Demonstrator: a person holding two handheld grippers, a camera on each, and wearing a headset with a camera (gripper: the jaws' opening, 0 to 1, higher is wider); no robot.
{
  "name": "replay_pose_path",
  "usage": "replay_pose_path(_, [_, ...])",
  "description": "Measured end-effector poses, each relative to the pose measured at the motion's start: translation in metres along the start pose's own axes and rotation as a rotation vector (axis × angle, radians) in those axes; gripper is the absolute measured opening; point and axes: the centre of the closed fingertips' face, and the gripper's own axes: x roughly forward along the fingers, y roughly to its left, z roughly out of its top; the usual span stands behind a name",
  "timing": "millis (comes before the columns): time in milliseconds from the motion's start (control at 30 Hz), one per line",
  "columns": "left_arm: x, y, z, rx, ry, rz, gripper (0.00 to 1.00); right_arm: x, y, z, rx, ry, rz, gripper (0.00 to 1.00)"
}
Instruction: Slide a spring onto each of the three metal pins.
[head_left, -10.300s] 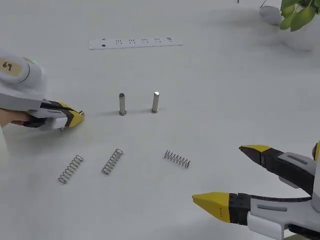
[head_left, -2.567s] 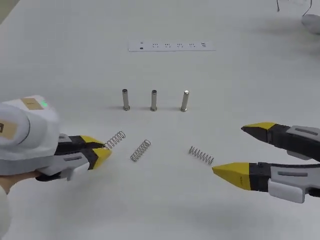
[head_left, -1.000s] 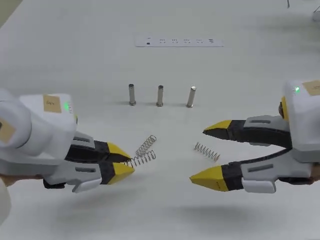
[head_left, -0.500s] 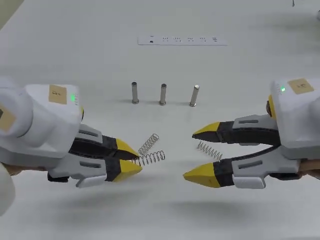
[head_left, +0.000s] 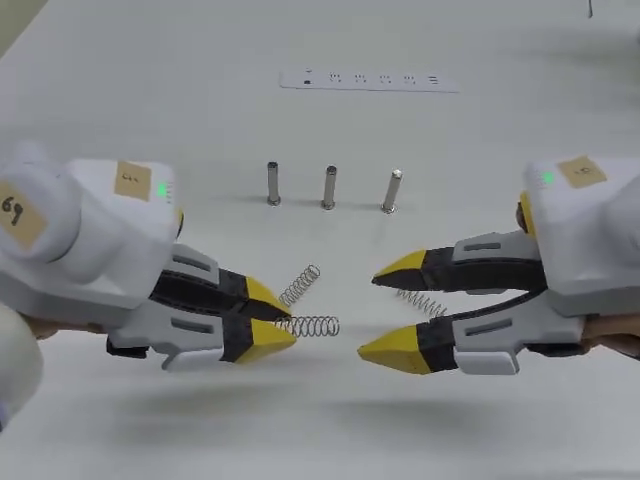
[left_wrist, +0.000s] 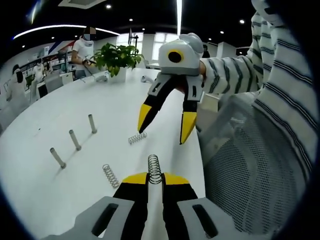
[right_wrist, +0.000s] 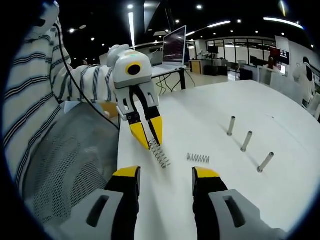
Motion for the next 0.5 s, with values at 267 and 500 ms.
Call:
replay_pose_path(267, [0.001,0.002,0.005,0.014,-0.024,0.000,0.01,0.007,0.003,0.000,-0.005,0.010,0.016,0.37])
replay_pose_path(500, [-0.003,-0.001,0.013,0.005,-0.059,-0.018,0.01,0.013,0.006,0.001,-0.017,0.014,0.038,0.31])
